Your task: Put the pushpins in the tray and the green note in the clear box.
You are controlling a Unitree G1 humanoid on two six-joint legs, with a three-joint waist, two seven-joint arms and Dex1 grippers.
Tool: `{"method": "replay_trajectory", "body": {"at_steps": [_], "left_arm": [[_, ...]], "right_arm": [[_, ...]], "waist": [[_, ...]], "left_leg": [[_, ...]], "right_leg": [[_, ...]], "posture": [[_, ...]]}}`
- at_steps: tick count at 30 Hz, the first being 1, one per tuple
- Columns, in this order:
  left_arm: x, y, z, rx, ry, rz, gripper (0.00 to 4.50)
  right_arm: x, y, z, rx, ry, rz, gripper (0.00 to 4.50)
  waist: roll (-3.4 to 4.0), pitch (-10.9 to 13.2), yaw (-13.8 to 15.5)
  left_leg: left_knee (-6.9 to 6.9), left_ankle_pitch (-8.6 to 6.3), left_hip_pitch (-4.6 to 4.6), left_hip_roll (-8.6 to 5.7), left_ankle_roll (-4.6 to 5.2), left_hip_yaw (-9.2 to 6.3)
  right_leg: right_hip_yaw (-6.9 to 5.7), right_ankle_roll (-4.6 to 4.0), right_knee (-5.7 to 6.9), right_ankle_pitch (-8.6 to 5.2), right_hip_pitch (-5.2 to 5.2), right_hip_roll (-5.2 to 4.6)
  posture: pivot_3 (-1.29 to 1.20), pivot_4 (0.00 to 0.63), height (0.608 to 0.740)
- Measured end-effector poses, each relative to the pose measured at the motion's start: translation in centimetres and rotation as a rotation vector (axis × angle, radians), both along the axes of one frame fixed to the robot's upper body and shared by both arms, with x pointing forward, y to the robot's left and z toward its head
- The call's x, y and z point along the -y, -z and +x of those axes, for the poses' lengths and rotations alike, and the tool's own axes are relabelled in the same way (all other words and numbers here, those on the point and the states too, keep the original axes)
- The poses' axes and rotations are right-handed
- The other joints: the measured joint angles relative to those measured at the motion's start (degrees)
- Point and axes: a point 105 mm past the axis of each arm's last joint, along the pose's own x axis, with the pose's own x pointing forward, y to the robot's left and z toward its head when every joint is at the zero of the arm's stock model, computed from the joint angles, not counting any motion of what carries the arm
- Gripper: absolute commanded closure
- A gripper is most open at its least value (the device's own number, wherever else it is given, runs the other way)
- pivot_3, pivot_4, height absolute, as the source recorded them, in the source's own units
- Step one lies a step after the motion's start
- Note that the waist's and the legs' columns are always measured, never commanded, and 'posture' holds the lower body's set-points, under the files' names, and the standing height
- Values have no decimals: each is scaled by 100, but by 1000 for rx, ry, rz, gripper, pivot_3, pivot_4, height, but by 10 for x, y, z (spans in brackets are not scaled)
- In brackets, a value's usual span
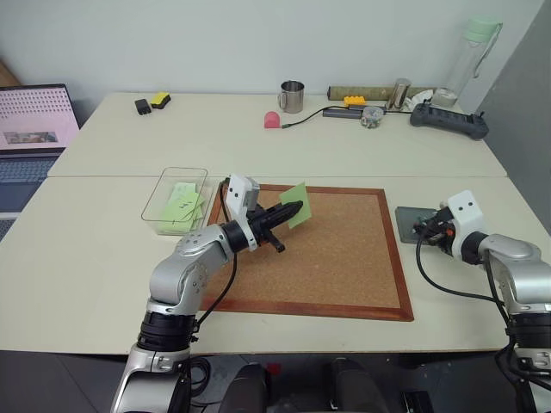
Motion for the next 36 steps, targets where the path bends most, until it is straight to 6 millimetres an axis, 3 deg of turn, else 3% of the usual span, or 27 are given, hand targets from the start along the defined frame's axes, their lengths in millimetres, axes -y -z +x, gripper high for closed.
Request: {"method": "replay_trajectory", "body": {"at_steps": [7,9,12,15,20,27,31,36], "left_arm": [[-13,1,-1,12,-76,14,4500],[-29,-5,-2,43,-147,30,4500],[-47,-15,-1,84,-232,48,4500],[-78,-20,0,105,-365,82,4500],[-125,-24,3,117,-585,132,4500],[-183,-52,13,188,-872,241,4500],[-197,-43,18,156,-942,298,4500],[-199,-41,22,135,-948,293,3565]], "right_arm": [[-4,-24,-5,40,-106,-48,687],[-22,-43,-10,83,-271,-92,258],[-52,-70,-20,155,-477,-95,258],[-94,-104,-38,241,-729,-74,258],[-127,-136,-47,306,-873,-2,258],[-151,-128,-58,215,-1003,53,258],[-154,-128,-67,193,-1050,58,258],[-155,-127,-67,188,-1052,59,245]], "waist": [[0,0,-20],[2,1,-56],[1,1,-57],[1,2,-48],[-7,6,-25],[-10,7,76],[-10,7,100],[-11,8,106]], "left_leg": [[0,0,-1,2,0,0],[-3,0,1,6,0,1],[-1,0,2,6,0,-2],[0,0,3,9,0,-6],[1,-1,-1,7,0,-14],[-2,-1,-7,3,-1,-19],[-2,-2,-7,3,-1,-18],[-2,-2,-8,5,-1,-18]], "right_leg": [[-1,1,0,0,0,1],[2,2,1,-1,-3,3],[-2,7,1,-4,-2,8],[-3,5,0,-2,1,6],[-8,2,-7,0,3,2],[-14,2,-11,1,0,-1],[-14,2,-11,1,-1,-2],[-15,1,-9,1,-4,-2]], "posture": [[0,150,740],[0,150,740],[0,150,740],[0,150,740],[0,150,740],[0,150,740],[0,150,740],[0,150,740]]}}
